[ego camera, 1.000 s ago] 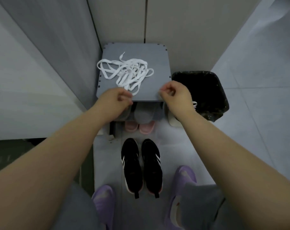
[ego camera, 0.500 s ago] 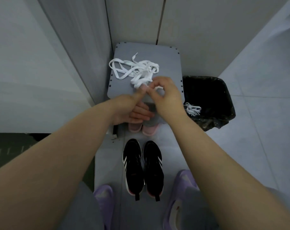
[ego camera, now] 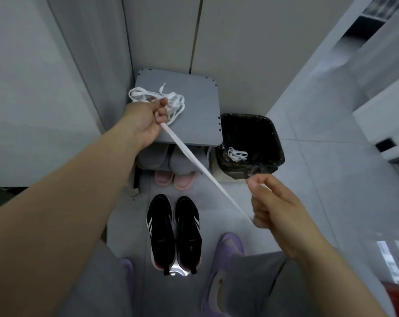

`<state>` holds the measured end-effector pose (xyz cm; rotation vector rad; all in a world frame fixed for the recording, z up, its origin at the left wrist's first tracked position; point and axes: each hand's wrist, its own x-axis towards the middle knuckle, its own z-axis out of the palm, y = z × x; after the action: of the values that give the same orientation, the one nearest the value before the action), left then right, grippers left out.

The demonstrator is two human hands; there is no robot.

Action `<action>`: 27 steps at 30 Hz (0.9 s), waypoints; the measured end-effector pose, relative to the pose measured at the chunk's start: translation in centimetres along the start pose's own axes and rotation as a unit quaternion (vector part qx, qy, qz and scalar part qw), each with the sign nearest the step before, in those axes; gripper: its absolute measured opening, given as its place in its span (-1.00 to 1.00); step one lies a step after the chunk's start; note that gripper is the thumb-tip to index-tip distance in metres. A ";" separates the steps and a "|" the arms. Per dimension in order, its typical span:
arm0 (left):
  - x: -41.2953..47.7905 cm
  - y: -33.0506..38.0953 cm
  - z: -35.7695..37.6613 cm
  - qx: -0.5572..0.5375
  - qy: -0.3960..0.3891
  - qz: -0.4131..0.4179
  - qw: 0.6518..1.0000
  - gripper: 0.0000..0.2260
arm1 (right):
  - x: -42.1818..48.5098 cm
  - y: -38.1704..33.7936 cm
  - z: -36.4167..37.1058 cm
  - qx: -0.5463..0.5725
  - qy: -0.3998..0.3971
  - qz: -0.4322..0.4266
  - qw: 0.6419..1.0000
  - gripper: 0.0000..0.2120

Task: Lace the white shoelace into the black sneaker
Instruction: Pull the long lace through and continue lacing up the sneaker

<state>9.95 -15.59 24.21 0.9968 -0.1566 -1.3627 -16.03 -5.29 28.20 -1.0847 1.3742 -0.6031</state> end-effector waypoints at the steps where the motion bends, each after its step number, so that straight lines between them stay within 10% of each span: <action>1: -0.1 0.2 -0.1 0.007 0.004 0.013 1.000 -0.79 | 0.0 0.4 -0.7 -0.046 0.003 0.017 0.999 -0.92; 7: -2.0 2.7 -1.1 0.063 0.029 0.102 0.992 -0.85 | 0.6 2.0 -2.8 -0.460 -0.007 -0.005 0.888 -0.71; 14: -4.9 1.4 -0.3 0.185 -0.083 0.065 0.977 -0.82 | 2.2 -2.4 0.6 0.026 0.115 -0.198 0.973 -0.85; 22: -10.5 -1.1 2.6 0.456 -0.286 0.133 0.833 -0.37 | 6.1 -6.3 6.9 0.125 -0.111 -0.017 0.986 -0.62; 27: -11.8 -2.3 3.1 0.512 -0.299 0.154 0.791 -0.28 | 5.9 -6.2 5.1 0.124 -0.146 -0.046 0.980 -0.82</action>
<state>3.27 -6.74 29.73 1.2738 -1.6135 -1.2081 -8.74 -11.74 30.11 -0.9943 0.9720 -0.6369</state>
